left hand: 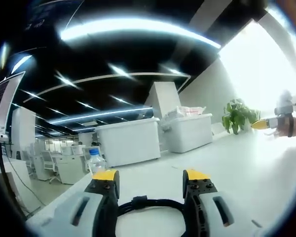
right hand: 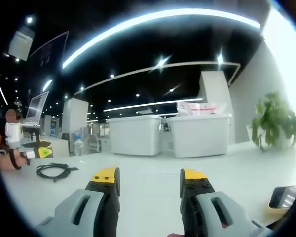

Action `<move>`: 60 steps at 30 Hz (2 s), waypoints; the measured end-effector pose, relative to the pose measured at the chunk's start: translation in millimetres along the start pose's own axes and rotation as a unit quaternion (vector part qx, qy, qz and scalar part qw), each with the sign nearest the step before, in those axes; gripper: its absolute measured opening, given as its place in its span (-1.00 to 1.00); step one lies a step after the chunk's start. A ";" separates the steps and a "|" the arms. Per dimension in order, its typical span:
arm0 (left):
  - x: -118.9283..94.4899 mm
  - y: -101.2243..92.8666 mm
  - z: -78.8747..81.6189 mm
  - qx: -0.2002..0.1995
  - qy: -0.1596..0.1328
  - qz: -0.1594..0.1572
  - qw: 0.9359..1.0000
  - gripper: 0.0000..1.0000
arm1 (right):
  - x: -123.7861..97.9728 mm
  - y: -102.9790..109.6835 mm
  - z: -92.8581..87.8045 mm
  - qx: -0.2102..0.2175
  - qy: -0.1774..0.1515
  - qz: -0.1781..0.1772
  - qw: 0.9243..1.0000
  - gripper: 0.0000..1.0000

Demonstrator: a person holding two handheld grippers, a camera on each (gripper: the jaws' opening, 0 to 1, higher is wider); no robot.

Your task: Coil the Type-C to USB data cable on the desktop and secure it with Velcro straps.

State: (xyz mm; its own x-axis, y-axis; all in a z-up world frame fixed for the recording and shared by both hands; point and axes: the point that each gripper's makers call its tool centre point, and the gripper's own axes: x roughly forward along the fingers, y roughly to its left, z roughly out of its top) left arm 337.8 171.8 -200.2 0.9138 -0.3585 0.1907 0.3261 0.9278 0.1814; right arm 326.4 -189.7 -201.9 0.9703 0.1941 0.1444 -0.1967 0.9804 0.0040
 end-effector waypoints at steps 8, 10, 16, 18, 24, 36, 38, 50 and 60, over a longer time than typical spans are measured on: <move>-0.6 -0.9 0.4 -0.002 0.000 -0.001 1.000 0.04 | 0.1 -1.0 -1.5 -0.002 0.002 -0.001 1.000 -0.05; -0.7 -1.8 -0.2 -0.001 0.002 -0.002 1.000 0.04 | 0.0 -1.2 -1.8 -0.002 0.003 -0.002 1.000 -0.05; -1.1 -5.3 -0.4 0.013 0.003 -0.004 1.000 0.04 | 0.2 -1.9 -4.8 -0.006 0.008 -0.003 1.000 -0.05; -1.0 -5.9 -0.7 0.015 0.003 -0.005 1.000 0.04 | 0.3 -1.5 -5.6 -0.006 0.010 -0.002 1.000 -0.05; -0.5 -7.5 -6.1 0.010 0.011 -0.008 1.000 0.04 | 0.1 -0.4 -5.1 -0.007 0.010 0.000 1.000 -0.05; -0.1 -8.4 -6.9 0.007 0.012 -0.010 1.000 0.05 | 0.7 0.4 -7.1 -0.007 0.014 0.001 1.000 -0.06; 0.0 -9.2 -6.8 0.007 0.012 -0.011 1.000 0.05 | 0.7 0.4 -7.2 -0.006 0.014 0.001 1.000 -0.06; 0.8 -10.7 -7.6 -0.004 0.014 -0.017 1.000 0.05 | 0.5 0.5 -5.7 -0.003 0.012 0.001 1.000 -0.06; 2.4 -12.9 -8.9 0.015 0.017 -0.022 0.999 0.12 | 0.8 -0.7 -4.8 -0.003 0.012 0.000 1.000 -0.13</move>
State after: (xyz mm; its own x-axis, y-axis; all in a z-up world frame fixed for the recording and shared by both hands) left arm 337.9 159.9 -210.6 0.9066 -0.3948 0.1492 0.3593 0.9074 0.2183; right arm 328.0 -190.0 -206.6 0.9735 0.1938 0.1215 -0.1950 0.9808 -0.0023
